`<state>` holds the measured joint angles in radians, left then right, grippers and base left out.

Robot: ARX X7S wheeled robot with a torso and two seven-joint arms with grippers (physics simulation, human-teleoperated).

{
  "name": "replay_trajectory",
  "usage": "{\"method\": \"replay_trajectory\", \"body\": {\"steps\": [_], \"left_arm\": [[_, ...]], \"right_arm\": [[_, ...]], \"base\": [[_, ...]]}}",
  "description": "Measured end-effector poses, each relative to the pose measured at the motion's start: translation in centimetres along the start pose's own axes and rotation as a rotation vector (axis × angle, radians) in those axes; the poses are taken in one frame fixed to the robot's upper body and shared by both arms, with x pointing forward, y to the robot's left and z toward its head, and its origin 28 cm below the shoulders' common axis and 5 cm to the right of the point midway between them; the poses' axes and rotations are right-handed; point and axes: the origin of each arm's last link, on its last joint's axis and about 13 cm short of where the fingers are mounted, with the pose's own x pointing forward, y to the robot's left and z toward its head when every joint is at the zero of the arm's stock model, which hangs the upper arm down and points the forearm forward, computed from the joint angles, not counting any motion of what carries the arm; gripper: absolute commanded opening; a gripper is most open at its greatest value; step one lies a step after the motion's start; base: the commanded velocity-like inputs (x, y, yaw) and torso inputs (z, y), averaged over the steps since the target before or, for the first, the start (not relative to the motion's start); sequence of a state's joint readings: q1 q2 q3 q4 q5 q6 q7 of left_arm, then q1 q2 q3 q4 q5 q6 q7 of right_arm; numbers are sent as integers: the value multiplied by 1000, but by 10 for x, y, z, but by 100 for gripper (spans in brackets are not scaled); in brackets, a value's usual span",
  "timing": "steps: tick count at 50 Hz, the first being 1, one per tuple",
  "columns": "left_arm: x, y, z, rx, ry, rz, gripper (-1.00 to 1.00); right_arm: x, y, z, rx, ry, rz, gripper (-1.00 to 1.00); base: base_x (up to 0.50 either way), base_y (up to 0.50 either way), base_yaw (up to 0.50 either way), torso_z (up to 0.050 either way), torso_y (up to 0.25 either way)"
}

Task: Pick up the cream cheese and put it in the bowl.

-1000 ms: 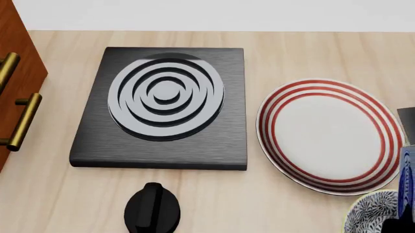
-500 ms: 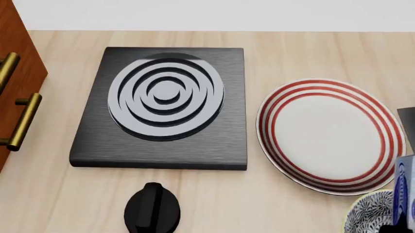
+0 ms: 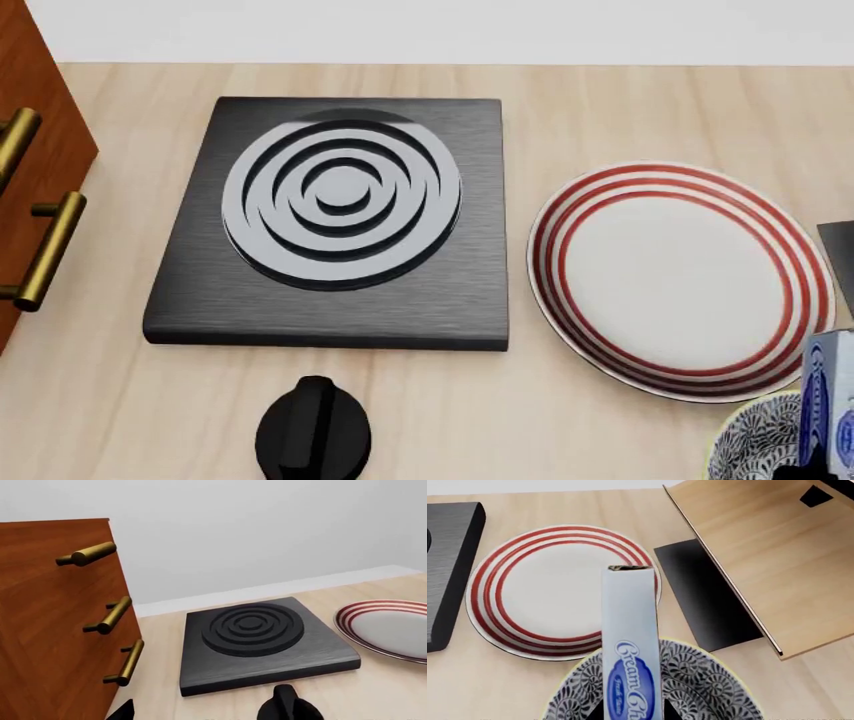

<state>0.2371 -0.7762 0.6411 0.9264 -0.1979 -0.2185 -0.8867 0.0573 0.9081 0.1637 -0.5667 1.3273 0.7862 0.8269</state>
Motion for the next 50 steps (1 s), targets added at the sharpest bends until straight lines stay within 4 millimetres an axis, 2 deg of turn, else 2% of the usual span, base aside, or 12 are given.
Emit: {"method": "replay_trajectory", "body": {"steps": [50], "left_arm": [[1,-1,-5,14,14,-1,100]], "right_arm": [[9,-4,-20,35,26,27,-100]], "base": [[0,0,0,0,0]]}}
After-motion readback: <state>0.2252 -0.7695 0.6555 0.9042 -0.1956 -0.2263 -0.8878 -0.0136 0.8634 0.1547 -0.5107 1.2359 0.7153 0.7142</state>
